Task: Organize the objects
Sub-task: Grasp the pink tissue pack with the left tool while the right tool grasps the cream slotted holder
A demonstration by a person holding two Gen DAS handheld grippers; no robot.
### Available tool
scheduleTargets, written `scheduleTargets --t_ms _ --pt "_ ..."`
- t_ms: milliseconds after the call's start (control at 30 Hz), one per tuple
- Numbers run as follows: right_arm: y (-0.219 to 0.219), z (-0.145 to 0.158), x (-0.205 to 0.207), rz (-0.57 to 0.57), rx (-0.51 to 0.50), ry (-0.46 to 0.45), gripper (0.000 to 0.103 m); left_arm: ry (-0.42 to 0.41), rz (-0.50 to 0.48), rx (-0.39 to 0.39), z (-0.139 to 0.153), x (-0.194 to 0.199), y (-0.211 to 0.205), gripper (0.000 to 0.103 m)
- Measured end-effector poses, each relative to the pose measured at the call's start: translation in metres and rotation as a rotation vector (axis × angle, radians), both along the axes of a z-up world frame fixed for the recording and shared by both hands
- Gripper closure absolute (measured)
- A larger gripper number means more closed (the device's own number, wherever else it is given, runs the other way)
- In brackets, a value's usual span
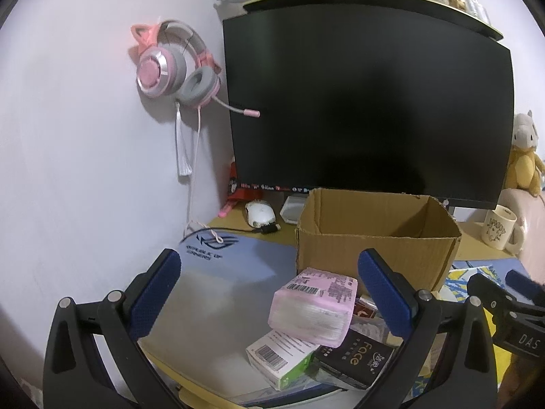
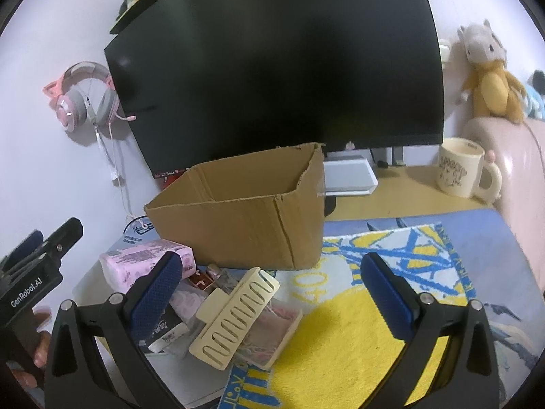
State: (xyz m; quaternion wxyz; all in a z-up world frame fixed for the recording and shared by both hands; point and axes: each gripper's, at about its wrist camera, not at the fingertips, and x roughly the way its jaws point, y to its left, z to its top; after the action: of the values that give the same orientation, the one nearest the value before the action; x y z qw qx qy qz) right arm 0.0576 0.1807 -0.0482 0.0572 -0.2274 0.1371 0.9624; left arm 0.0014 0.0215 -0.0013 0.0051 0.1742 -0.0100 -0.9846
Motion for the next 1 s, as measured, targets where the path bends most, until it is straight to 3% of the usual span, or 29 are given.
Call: scheduleTargets --t_ms 367,600,833,1000 --pt "0.000 -0.015 -0.017 0.079 -0.064 -0.097 0.000 -0.111 -0.099 0.000 -0.020 -0.018 0.015 0.000" --pt "-0.007 -0.028 -0.029 0.099 -0.058 -0.160 0.000 -0.180 -0.091 0.031 -0.034 -0.030 0.022 0.000" --pt "-0.010 -0.039 -0.041 0.154 -0.096 -0.198 0.021 -0.266 -0.104 0.028 -0.048 -0.043 0.028 0.000" --pt "-0.015 -0.046 -0.048 0.167 -0.088 -0.225 0.029 -0.300 -0.105 0.014 -0.058 -0.052 0.029 0.000"
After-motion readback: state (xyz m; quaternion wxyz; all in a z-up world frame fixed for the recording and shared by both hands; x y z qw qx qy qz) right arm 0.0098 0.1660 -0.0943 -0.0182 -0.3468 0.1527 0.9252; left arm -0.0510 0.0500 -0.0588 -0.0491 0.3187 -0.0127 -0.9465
